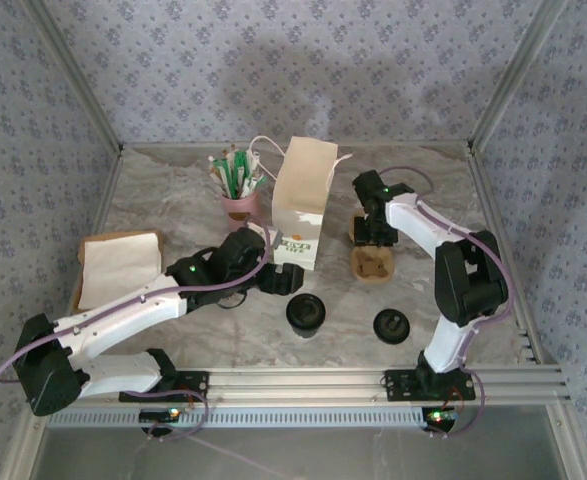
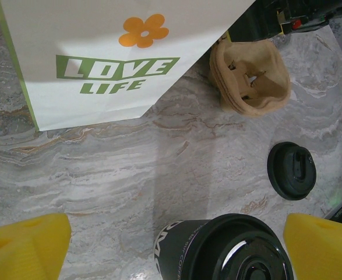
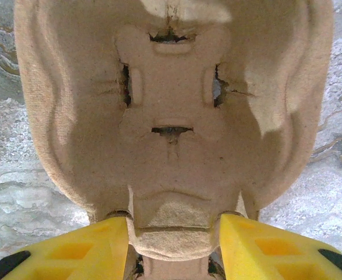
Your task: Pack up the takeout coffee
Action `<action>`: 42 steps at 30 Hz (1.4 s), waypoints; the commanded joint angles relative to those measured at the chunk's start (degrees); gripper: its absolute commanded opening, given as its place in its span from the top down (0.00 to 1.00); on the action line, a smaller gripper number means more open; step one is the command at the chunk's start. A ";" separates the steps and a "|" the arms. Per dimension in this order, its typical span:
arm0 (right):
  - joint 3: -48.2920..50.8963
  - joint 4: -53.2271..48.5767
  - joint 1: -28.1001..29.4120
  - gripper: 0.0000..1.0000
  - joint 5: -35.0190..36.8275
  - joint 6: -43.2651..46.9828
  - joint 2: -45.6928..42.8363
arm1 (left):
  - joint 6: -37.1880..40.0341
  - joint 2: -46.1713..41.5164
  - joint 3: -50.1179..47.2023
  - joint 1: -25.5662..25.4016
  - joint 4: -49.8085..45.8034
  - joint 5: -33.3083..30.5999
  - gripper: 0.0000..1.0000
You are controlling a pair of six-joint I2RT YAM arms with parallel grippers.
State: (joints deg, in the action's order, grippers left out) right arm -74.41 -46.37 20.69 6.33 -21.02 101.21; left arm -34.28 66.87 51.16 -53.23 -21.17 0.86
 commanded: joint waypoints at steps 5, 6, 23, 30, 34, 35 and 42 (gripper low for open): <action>-1.53 -1.87 0.61 0.53 1.50 -1.22 1.92 | 1.24 -0.60 -0.81 0.05 0.78 0.72 0.06; -1.70 -1.84 0.60 0.53 1.54 -1.22 2.06 | 1.32 -0.60 -0.88 0.01 0.82 0.79 0.06; -1.88 -2.79 0.89 0.62 1.14 -1.21 0.62 | 1.07 -0.87 -1.26 0.06 0.95 0.81 0.07; -1.81 -3.32 0.91 0.64 0.79 -1.02 -0.81 | 0.98 -0.87 -1.23 0.06 0.95 0.83 0.07; -1.71 -3.68 0.88 0.64 0.39 -0.80 -1.79 | 0.97 -0.83 -1.18 0.00 1.04 0.81 0.07; -1.75 -3.73 0.88 0.64 0.20 -0.78 -1.97 | 0.98 -0.78 -1.24 0.07 1.11 0.85 0.07; -1.60 -4.24 0.90 0.63 -0.44 -0.52 -2.98 | 0.80 -0.69 -1.31 0.01 1.34 0.81 0.07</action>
State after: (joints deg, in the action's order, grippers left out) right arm -75.16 -48.58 21.21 6.50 -21.56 100.05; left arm -33.87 66.87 50.13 -53.23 -20.78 0.86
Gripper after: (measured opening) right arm 0.368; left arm 0.929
